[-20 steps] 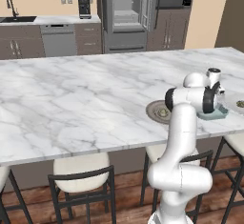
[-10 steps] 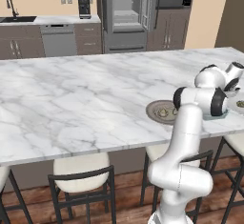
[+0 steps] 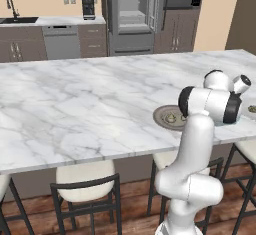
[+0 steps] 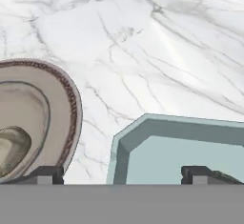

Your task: Place two dumplings into each of the tupperware containers and then place the containers in the fridge.

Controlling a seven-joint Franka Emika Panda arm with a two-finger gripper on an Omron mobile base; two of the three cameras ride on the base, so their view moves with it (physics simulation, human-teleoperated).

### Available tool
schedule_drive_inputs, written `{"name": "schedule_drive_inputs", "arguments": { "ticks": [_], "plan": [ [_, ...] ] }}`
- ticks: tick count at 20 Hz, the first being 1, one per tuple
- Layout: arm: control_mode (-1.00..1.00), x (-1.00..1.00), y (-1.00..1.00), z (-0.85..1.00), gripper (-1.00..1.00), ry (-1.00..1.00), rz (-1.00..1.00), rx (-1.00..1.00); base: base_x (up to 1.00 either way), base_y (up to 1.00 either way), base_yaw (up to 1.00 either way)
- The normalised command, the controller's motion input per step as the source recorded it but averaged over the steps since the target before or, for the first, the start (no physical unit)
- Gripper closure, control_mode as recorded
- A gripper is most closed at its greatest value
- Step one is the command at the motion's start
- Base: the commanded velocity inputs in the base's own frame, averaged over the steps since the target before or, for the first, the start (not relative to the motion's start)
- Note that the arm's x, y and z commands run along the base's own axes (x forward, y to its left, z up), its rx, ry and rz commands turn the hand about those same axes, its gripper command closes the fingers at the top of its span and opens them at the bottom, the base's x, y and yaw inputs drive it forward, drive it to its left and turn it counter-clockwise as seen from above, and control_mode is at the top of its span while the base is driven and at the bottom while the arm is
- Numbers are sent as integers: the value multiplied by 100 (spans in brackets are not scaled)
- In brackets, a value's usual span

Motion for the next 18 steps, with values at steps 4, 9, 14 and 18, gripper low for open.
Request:
{"name": "schedule_drive_inputs", "arguments": {
  "ticks": [4,9,14,18],
  "plan": [
    [-100,-41,91,100,-100,7,25,3,0,0,0],
    [-100,10,100,94,-100,41,11,-3,0,0,0],
    [-100,45,96,40,-100,59,8,-6,0,0,0],
    [-100,28,19,-27,-100,48,-52,0,0,0,0]
  ]
}}
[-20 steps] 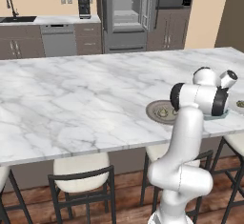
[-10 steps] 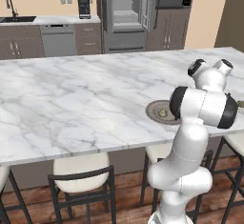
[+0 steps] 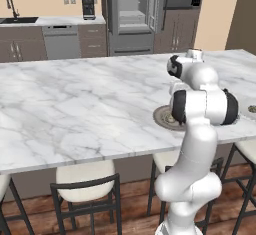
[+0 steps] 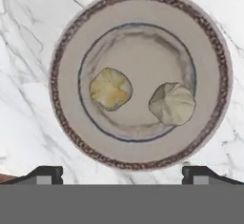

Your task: Place two dumplings into each of the tupperware containers and then place the containers in the fridge.

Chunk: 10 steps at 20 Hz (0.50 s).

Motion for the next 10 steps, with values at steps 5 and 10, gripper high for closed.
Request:
{"name": "schedule_drive_inputs", "arguments": {
  "ticks": [5,10],
  "plan": [
    [-100,1,-27,-51,-100,28,-85,0,0,0,0],
    [-100,0,-45,-61,-100,19,-81,0,0,0,0]
  ]
}}
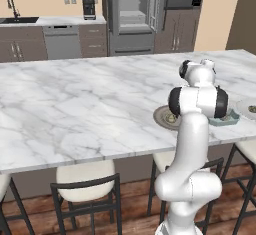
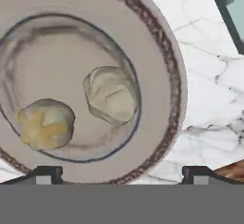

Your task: Place two dumplings into each of the tupperware containers and then place the containers in the fridge.

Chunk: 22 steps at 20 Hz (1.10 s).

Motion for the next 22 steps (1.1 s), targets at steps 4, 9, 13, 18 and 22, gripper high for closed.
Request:
{"name": "schedule_drive_inputs", "arguments": {
  "ticks": [4,9,13,18,22],
  "plan": [
    [-100,0,-48,-68,-100,12,-63,-5,0,0,0],
    [-100,3,13,-12,-100,-8,-30,-12,0,0,0],
    [-100,10,58,0,-100,-17,-2,-22,0,0,0],
    [-100,2,45,-23,-100,-9,0,-30,0,0,0],
    [-100,11,9,-43,-100,-2,0,-29,0,0,0]
  ]
}}
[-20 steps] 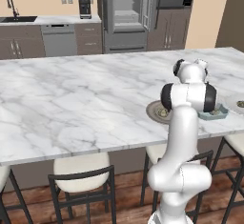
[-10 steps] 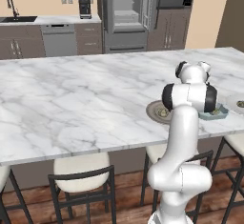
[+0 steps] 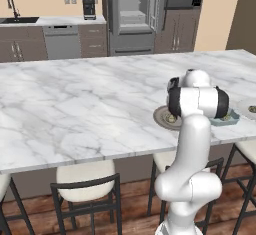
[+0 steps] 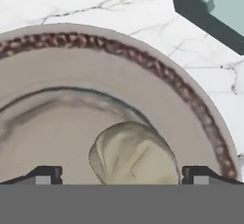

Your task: Place two dumplings into each of the tupperware containers and then place the containers in the fridge.

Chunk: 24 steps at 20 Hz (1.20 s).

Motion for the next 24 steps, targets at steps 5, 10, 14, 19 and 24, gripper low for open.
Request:
{"name": "schedule_drive_inputs", "arguments": {
  "ticks": [5,10,14,19,24],
  "plan": [
    [-100,0,-19,-53,-100,0,0,-25,0,0,0],
    [-100,2,-8,-27,100,-3,0,-23,0,0,0],
    [-100,0,0,-1,100,-5,0,-14,0,0,0],
    [-100,-5,0,31,100,-3,1,3,0,0,0],
    [-100,-2,-9,100,100,-19,9,16,0,0,0]
  ]
}}
